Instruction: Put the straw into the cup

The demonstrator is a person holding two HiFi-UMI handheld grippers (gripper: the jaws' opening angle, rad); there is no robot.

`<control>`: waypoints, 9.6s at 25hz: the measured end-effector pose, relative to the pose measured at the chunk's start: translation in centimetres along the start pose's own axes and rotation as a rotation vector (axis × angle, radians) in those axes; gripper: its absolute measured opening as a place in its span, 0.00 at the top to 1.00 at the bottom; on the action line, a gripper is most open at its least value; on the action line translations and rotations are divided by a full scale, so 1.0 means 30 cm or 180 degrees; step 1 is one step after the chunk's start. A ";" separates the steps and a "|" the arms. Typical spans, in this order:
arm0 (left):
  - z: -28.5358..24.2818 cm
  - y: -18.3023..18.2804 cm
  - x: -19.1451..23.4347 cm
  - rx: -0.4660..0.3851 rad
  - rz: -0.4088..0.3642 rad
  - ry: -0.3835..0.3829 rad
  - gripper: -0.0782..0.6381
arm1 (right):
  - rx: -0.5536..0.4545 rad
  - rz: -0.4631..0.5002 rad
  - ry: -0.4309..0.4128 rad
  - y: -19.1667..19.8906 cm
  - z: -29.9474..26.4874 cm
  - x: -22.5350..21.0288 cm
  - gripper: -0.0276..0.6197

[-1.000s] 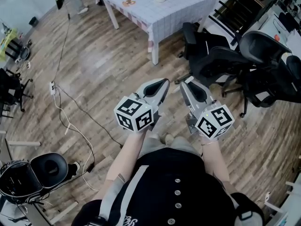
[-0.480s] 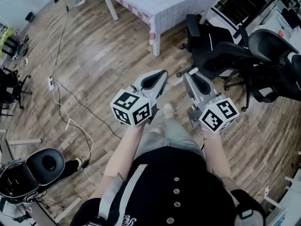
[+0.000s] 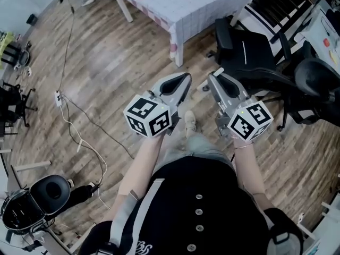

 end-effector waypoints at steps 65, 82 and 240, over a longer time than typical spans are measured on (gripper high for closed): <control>-1.112 -0.615 1.319 0.0313 -0.0032 0.0476 0.89 | -0.0152 -0.0061 0.0331 -0.465 -1.415 -1.046 0.89; -1.194 -0.563 1.405 0.0339 0.0250 0.0350 0.89 | 0.0107 -0.0207 0.0252 -0.405 -1.501 -1.134 0.89; -1.108 -0.556 1.328 0.0176 0.0124 0.0518 0.89 | 0.0342 0.0074 0.0519 -0.337 -1.494 -1.040 0.96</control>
Point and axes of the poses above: the fingertips, and each gripper's own axes: z backward along the fingers, x to its left, y out of its underside, the point moved 2 cm from there along z, backward along the fingers
